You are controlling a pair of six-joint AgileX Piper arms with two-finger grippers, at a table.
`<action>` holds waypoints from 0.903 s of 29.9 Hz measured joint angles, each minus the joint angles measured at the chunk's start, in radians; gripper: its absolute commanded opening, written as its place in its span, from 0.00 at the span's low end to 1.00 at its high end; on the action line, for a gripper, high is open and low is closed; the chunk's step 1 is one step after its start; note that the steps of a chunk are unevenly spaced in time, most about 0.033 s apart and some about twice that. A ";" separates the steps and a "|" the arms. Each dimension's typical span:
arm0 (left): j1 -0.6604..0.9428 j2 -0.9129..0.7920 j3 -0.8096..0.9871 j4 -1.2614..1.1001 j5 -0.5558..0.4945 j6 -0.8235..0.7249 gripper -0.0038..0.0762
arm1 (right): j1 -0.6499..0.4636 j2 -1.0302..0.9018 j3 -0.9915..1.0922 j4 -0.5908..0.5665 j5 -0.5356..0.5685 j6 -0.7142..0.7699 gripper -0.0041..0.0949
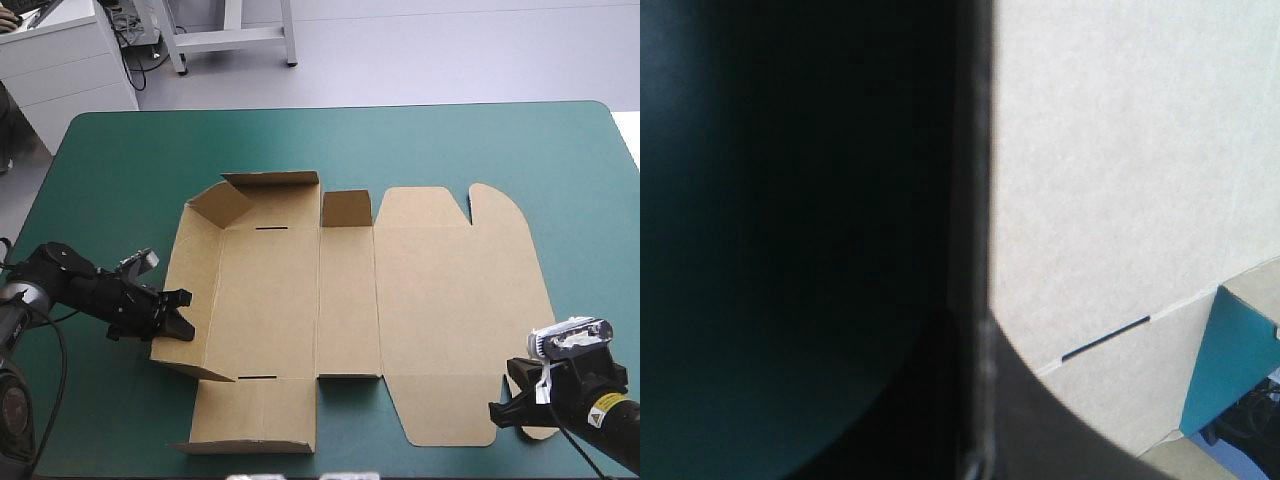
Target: Fold the box
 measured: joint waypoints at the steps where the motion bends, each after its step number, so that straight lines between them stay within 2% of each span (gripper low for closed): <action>1: 0.000 0.000 -0.002 0.004 0.000 0.000 0.01 | 0.000 0.000 0.000 0.000 0.003 0.000 0.03; 7: -0.051 0.000 -0.110 0.134 -0.001 -0.105 0.01 | 0.000 0.000 0.000 0.000 0.024 0.000 0.03; 14: -0.311 0.002 -0.379 0.468 0.009 -0.279 0.01 | 0.000 0.000 0.000 0.000 0.029 0.000 0.03; 21: -0.566 0.062 -0.634 0.703 0.023 -0.296 0.01 | 0.000 0.000 0.000 0.000 0.036 0.000 0.03; 27: -0.752 0.142 -0.683 1.000 0.022 -0.239 0.01 | 0.000 0.000 0.000 0.000 0.050 0.000 0.03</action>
